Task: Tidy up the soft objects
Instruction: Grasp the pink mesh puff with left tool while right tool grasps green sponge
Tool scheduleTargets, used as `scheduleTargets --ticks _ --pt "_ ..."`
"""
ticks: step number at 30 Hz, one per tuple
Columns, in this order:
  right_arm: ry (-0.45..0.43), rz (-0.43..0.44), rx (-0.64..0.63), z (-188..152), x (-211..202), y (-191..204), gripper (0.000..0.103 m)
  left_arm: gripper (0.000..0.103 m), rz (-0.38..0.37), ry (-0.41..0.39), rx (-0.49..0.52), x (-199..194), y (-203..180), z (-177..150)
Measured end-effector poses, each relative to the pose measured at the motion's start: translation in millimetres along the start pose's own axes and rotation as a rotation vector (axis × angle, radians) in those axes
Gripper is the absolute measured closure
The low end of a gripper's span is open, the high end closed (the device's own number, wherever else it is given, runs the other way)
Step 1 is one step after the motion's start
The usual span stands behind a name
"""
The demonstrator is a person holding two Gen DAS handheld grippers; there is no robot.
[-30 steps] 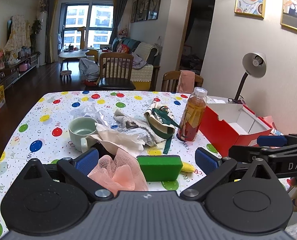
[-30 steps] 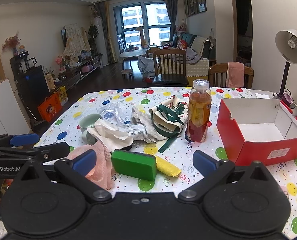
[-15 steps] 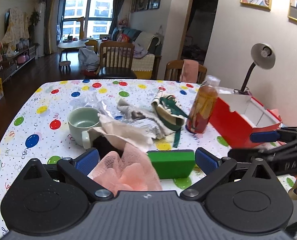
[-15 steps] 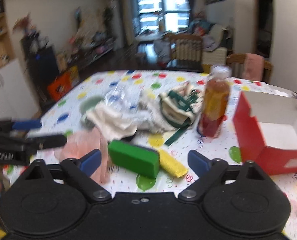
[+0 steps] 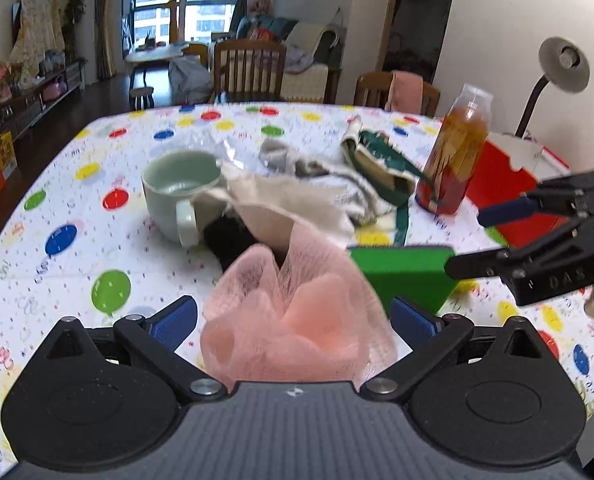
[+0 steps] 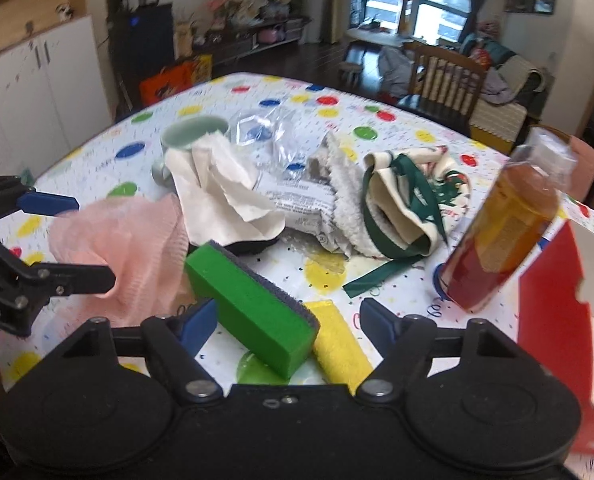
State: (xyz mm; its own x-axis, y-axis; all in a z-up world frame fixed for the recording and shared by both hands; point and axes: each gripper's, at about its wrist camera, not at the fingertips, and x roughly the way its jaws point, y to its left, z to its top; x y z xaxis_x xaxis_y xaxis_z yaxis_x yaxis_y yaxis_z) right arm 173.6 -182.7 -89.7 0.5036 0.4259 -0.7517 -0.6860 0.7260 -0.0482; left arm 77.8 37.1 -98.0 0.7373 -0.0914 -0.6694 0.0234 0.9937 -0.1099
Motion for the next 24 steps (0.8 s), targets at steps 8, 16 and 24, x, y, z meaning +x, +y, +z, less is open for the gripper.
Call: scheduleTargets --ticks 8,16,24 --pt "0.111 0.045 -0.145 10 41 5 0.031 0.001 0.035 0.113 0.014 30 0 -22" --pt "0.145 0.083 -0.212 9 57 16 0.045 0.01 0.059 0.152 -0.013 44 4 -32" --pt "0.132 0.099 -0.196 7 47 19 0.063 0.041 0.045 0.136 -0.038 41 8 -26"
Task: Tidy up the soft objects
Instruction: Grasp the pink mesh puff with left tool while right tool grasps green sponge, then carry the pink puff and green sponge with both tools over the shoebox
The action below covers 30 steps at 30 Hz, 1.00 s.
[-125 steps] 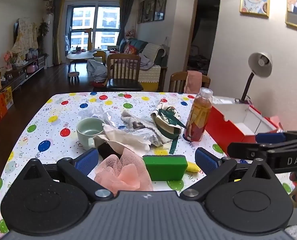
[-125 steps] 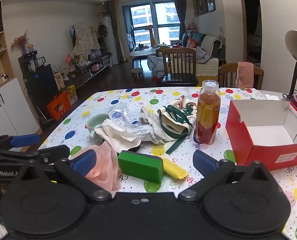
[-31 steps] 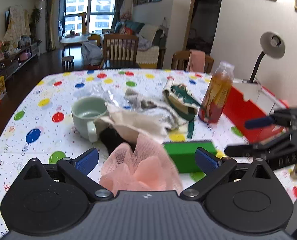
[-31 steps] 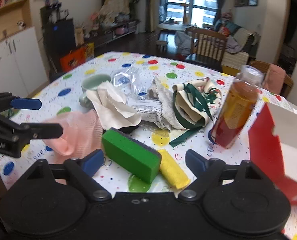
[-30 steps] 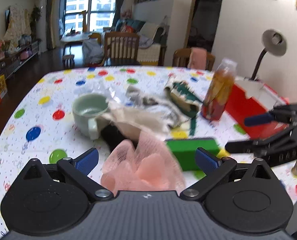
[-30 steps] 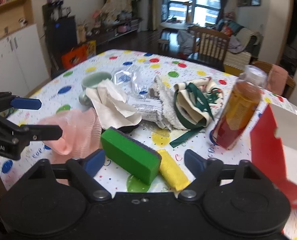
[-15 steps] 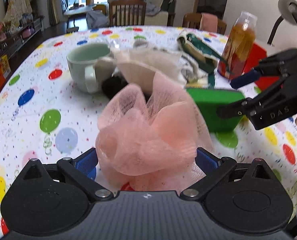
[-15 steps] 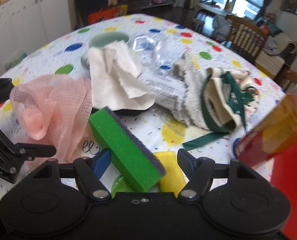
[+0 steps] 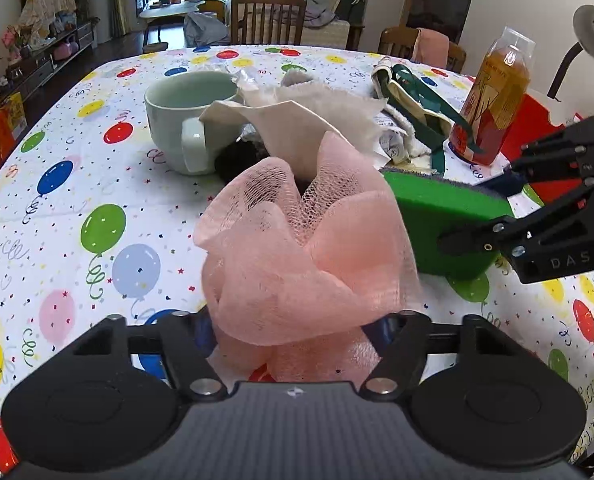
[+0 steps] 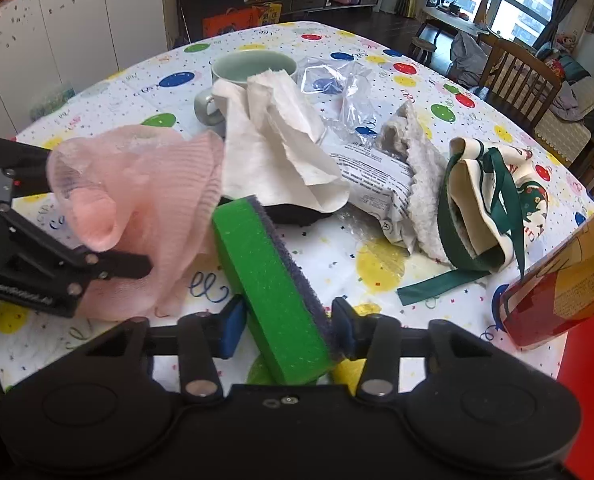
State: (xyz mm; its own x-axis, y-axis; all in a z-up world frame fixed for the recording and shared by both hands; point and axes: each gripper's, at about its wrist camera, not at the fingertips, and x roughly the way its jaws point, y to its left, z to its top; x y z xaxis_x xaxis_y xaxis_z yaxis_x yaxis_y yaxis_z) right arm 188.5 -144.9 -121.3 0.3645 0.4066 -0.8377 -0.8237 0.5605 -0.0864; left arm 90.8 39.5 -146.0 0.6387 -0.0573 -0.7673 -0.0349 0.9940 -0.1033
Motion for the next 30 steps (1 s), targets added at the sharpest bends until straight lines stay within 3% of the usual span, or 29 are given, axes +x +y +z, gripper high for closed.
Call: scheduleTargets --ticks 2,4,10,24,30 --pt "-0.008 0.004 0.011 -1 -4 1 0.066 0.046 -0.001 -0.007 0.0 -2 0 1" --pt "-0.016 -0.004 0.025 -3 -7 2 0.068 0.057 -0.001 -0.014 -0.002 -3 1 3" --pt "-0.058 -0.007 0.095 -7 -24 1 0.071 0.069 0.001 -0.032 0.007 -8 2 5" --pt "-0.173 -0.085 0.368 -42 -98 -23 0.071 0.074 -0.018 -0.13 0.025 -37 -6 17" --pt "-0.228 -0.151 0.513 -61 -140 -45 0.071 0.074 -0.072 -0.151 0.039 -57 -18 36"
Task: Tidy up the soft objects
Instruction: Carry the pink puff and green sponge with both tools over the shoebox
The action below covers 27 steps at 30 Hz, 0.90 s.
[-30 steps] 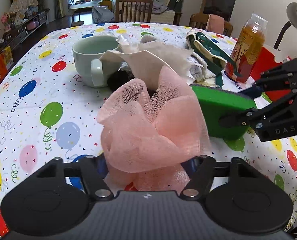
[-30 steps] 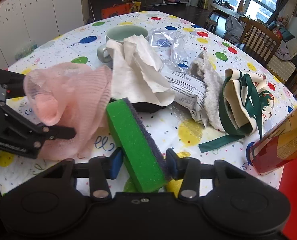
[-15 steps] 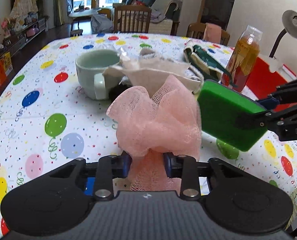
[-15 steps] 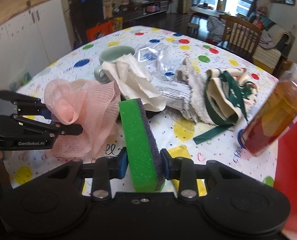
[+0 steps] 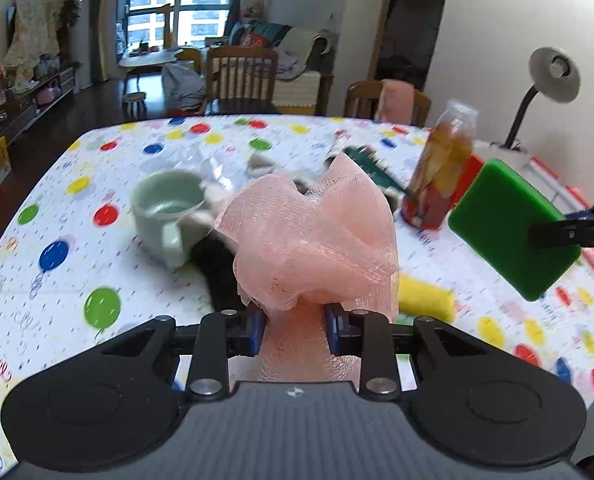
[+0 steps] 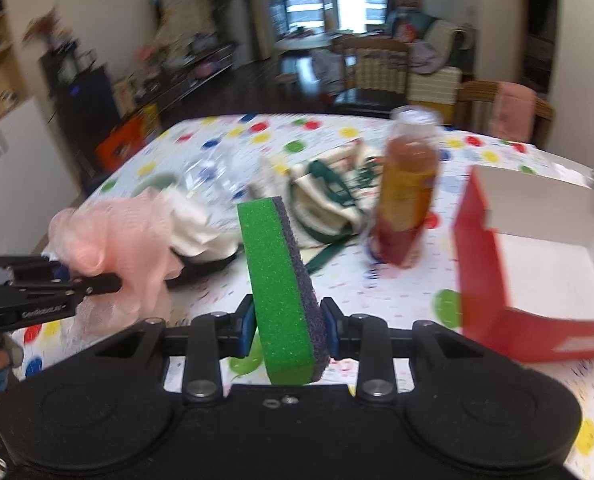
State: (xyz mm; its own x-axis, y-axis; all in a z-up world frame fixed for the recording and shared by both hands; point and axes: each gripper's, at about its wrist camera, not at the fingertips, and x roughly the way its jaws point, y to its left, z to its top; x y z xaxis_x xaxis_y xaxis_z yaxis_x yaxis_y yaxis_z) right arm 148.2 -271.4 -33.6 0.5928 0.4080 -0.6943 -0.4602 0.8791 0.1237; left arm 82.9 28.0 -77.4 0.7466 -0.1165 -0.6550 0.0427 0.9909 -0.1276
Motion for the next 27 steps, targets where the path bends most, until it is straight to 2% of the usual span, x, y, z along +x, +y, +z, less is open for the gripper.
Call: scheduleTargets --ticks 8,12,18,27 --pt "-0.081 -0.097 0.122 11 -36 -42 0.071 0.074 -0.098 -0.042 0.045 -16 -31 52" --pt "-0.114 -0.145 0.151 18 -47 -63 0.07 0.074 -0.148 -0.026 0.072 -14 -55 77" --pt "-0.144 -0.222 0.18 26 -55 -98 0.07 0.074 -0.201 -0.012 0.149 -3 -103 102" --pt "-0.138 -0.277 0.251 30 -52 -167 0.07 0.074 -0.259 0.031 0.22 33 -181 125"
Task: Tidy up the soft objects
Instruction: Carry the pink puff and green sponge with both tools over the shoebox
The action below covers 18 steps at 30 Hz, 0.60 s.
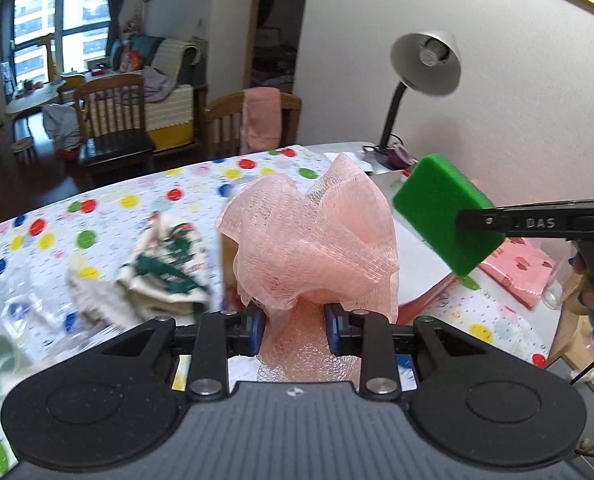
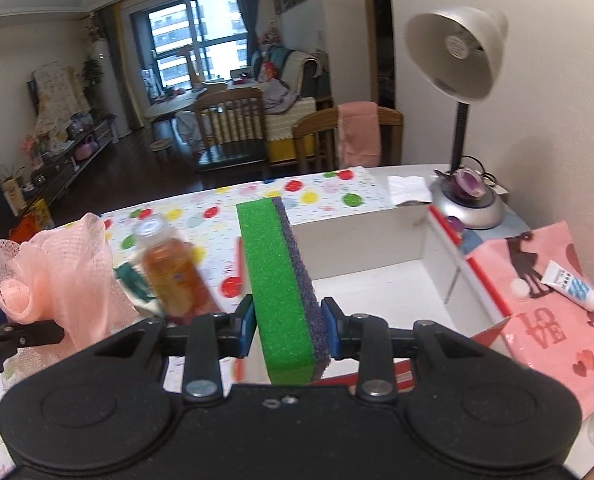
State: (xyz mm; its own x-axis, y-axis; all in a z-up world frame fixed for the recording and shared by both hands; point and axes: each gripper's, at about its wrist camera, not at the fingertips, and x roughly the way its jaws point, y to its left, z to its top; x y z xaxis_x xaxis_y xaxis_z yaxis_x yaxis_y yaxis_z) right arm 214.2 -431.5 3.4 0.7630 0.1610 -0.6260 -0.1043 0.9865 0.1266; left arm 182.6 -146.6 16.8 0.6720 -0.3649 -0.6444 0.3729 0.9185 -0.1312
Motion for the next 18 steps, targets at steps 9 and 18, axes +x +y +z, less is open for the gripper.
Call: scheduleTargets --ticks 9,18 --pt "0.044 -0.048 0.064 11 34 -61 0.07 0.074 -0.045 0.054 0.023 71 -53 47" --pt "0.109 -0.117 0.064 15 81 -114 0.07 0.074 -0.043 0.171 0.041 167 -99 84"
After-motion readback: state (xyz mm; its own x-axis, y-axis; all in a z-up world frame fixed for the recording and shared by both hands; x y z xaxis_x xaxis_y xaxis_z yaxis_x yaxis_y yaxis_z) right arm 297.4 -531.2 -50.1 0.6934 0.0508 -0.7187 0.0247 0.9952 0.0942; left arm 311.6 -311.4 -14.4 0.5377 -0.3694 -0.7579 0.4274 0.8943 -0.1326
